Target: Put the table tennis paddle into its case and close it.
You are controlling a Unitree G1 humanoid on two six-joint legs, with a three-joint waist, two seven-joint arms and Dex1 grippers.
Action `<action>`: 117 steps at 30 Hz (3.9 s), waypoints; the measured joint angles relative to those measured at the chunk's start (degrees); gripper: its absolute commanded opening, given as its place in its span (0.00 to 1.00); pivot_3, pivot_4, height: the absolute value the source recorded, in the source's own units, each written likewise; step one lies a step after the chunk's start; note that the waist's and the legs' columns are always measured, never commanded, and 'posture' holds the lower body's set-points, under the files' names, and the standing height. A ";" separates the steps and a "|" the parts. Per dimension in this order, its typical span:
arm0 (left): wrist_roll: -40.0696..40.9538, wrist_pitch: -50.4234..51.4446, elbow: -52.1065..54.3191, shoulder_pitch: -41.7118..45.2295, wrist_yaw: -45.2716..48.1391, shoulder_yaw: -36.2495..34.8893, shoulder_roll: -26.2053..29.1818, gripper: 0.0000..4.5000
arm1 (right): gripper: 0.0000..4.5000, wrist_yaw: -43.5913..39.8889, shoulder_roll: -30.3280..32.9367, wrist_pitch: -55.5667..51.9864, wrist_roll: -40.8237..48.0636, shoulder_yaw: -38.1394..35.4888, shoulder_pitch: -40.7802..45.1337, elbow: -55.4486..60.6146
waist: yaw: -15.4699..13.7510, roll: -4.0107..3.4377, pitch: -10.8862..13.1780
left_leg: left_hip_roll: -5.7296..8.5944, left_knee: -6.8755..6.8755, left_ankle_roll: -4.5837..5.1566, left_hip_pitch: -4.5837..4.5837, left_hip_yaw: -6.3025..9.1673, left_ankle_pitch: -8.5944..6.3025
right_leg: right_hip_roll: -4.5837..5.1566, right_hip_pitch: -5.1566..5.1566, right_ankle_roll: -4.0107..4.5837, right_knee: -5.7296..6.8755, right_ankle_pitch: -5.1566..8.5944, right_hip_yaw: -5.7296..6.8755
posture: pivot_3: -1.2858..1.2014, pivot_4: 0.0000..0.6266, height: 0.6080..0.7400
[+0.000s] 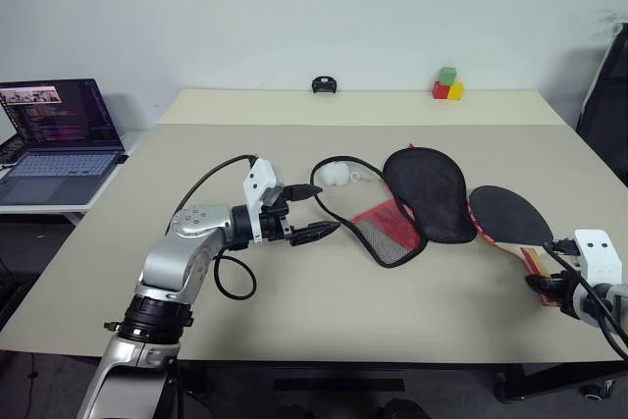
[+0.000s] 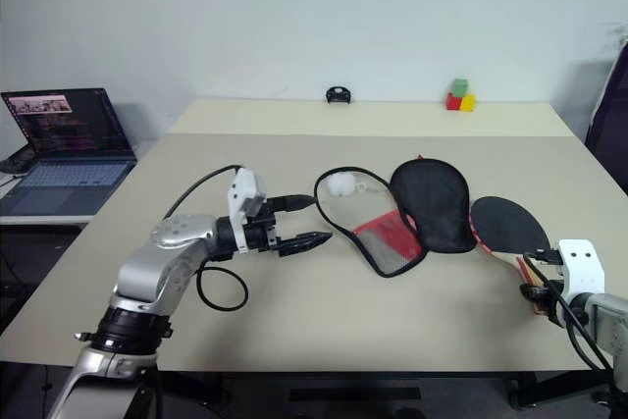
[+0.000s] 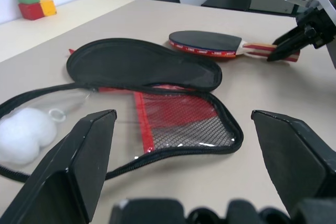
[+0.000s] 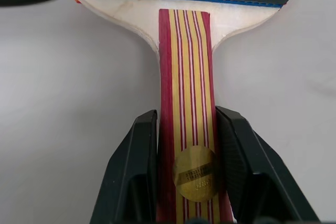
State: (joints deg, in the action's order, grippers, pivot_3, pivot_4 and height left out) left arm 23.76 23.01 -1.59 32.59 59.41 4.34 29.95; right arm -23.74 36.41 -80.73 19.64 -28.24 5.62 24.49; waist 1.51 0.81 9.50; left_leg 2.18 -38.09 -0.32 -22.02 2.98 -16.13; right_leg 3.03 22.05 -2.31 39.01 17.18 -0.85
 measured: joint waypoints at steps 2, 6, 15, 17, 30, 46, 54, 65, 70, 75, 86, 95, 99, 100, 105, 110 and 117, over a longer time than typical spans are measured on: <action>-0.14 -0.08 -0.67 0.20 0.12 0.00 -0.02 1.00 | 0.28 0.13 -0.10 -0.20 0.01 0.02 -0.13 0.28 | 0.01 0.00 0.00 | 0.00 0.00 0.00 0.00 0.00 0.00 | 0.00 0.00 0.00 -0.01 0.00 0.00 | 0.52 0.24 1.00; -0.42 -0.67 -0.99 0.30 0.28 0.00 0.01 1.00 | 0.57 0.09 -0.10 0.52 0.00 0.76 -0.61 0.03 | 0.01 0.00 0.00 | 0.00 0.01 0.00 -0.01 -0.01 0.00 | 0.00 0.00 0.00 -0.03 0.00 -0.01 | 0.52 0.24 1.00; -0.60 -0.97 -0.98 0.17 0.10 -0.03 0.25 1.00 | 0.62 0.98 -0.49 6.00 -0.56 5.51 3.82 -5.30 | 0.26 0.01 0.01 | 0.01 0.00 0.01 0.05 -0.04 0.00 | 0.00 -0.01 0.00 0.01 0.00 -0.05 | 0.52 0.24 1.00; -0.62 -0.97 -0.98 0.16 0.05 -0.03 0.30 1.00 | 0.62 1.22 -0.46 7.67 -0.66 6.47 4.61 -6.92 | 0.29 0.02 0.00 | 0.01 0.00 0.01 0.05 -0.04 0.00 | 0.00 -0.01 0.00 0.00 0.00 -0.06 | 0.52 0.24 1.00; -0.68 -0.99 -0.79 -0.54 -0.13 -0.16 1.15 1.00 | 0.37 1.68 0.40 13.05 -0.92 8.57 4.77 -11.82 | 0.33 0.46 -0.26 | 0.01 -0.01 0.02 0.31 0.02 0.00 | 0.01 -0.31 -0.03 -0.02 -0.01 0.00 | 0.52 0.24 1.00; -0.61 -0.90 0.79 -1.40 -0.79 -1.46 2.54 1.00 | 0.24 10.16 -3.79 11.54 -0.64 5.44 12.01 -12.92 | 0.26 0.24 -0.13 | 0.04 0.06 0.03 0.03 -0.01 0.02 | 0.04 0.02 -0.09 -0.03 -0.08 -0.04 | 0.52 0.24 1.00; -0.57 -0.46 1.20 -2.56 -1.42 -2.55 2.75 1.00 | 0.24 11.74 -6.24 8.05 0.11 6.61 20.58 -8.16 | 0.21 0.21 -0.12 | 0.03 0.04 0.03 -0.31 0.01 0.02 | 0.05 0.25 -0.07 -0.13 -0.06 -0.03 | 0.52 0.24 1.00; -0.57 0.25 1.70 -2.61 -1.82 -2.55 2.61 1.00 | 0.24 13.87 -14.66 12.60 -2.36 16.92 28.84 -19.54 | 0.26 0.19 -0.10 | 0.06 0.04 0.02 -0.35 0.00 0.03 | 0.05 0.31 -0.07 -0.11 -0.06 -0.02 | 0.52 0.24 1.00; -0.57 0.28 2.08 -2.69 -2.47 -2.53 2.52 1.00 | 0.24 13.55 -15.30 20.60 -5.02 19.93 33.48 -31.48 | 0.31 0.17 -0.09 | 0.06 0.04 0.01 -0.35 -0.01 0.04 | 0.05 0.34 -0.07 -0.09 -0.06 -0.03 | 0.52 0.24 1.00; -0.56 0.31 2.33 -3.08 -2.56 -2.55 2.57 1.00 | 0.24 12.73 -15.40 25.89 -7.01 21.40 36.29 -39.88 | 0.33 0.17 -0.09 | 0.06 0.04 0.00 -0.36 -0.03 0.04 | 0.05 0.36 -0.07 -0.10 -0.06 -0.05 | 0.52 0.24 1.00; -0.50 0.47 3.70 -3.89 -2.72 -2.56 2.65 1.00 | 0.32 12.90 -17.24 28.06 -7.68 21.68 37.87 -43.39 | 0.39 0.17 -0.09 | 0.05 0.04 0.00 -0.36 -0.03 0.04 | 0.05 0.37 -0.07 -0.07 -0.06 -0.06 | 0.52 0.24 1.00; -0.50 0.47 3.70 -3.89 -2.80 -2.56 2.66 1.00 | 1.00 14.77 -17.71 28.90 -8.26 21.26 38.39 -43.42 | 0.36 0.17 -0.09 | 0.05 0.04 0.00 -0.36 -0.03 0.04 | 0.05 0.38 -0.07 -0.07 -0.06 -0.06 | 0.52 0.24 1.00; -0.49 0.47 3.70 -3.90 -3.06 -2.56 2.66 1.00 | 1.00 14.76 -17.20 28.69 -8.32 21.09 38.20 -42.65 | 0.37 0.17 -0.09 | 0.05 0.04 0.00 -0.36 -0.03 0.04 | 0.05 0.38 -0.07 -0.07 -0.06 -0.06 | 0.52 0.24 1.00; -0.49 0.47 3.70 -3.91 -3.08 -2.56 2.66 1.00 | 1.00 14.66 -17.20 28.58 -8.31 21.10 38.03 -42.23 | 0.38 0.17 -0.09 | 0.05 0.04 0.00 -0.36 -0.03 0.04 | 0.05 0.38 -0.07 -0.07 -0.06 -0.06 | 0.52 0.24 1.00; -0.48 0.46 3.70 -3.92 -3.15 -2.56 2.66 1.00 | 1.00 13.92 -17.18 27.62 -8.29 21.13 36.37 -40.51 | 0.35 0.17 -0.09 | 0.05 0.03 0.01 -0.37 -0.03 0.04 | 0.05 0.37 -0.07 -0.07 -0.06 -0.06 | 0.52 0.24 1.00; -0.48 0.45 3.70 -3.92 -3.15 -2.56 2.66 1.00 | 1.00 13.19 -16.68 27.57 -9.02 22.02 34.21 -39.63 | 0.35 0.17 -0.09 | 0.05 0.03 0.01 -0.36 -0.03 0.04 | 0.05 0.37 -0.07 -0.06 -0.06 -0.05 | 0.52 0.24 1.00; -0.48 0.44 3.70 -3.92 -3.15 -2.55 2.66 1.00 | 0.63 12.40 -16.26 28.78 -10.08 22.77 33.66 -39.71 | 0.37 0.17 -0.09 | 0.05 0.03 0.01 -0.34 -0.03 0.04 | 0.05 0.37 -0.07 -0.05 -0.06 -0.06 | 0.52 0.24 1.00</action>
State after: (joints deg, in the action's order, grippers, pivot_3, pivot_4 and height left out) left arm 23.28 23.45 2.11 28.66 56.25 1.79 32.60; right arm -11.34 20.15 -51.95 9.56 -5.48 39.28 -15.22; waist 1.87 0.98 9.41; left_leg 2.23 -38.06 -0.31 -22.37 2.95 -16.10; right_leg 3.07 22.42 -2.38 38.96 17.12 -0.91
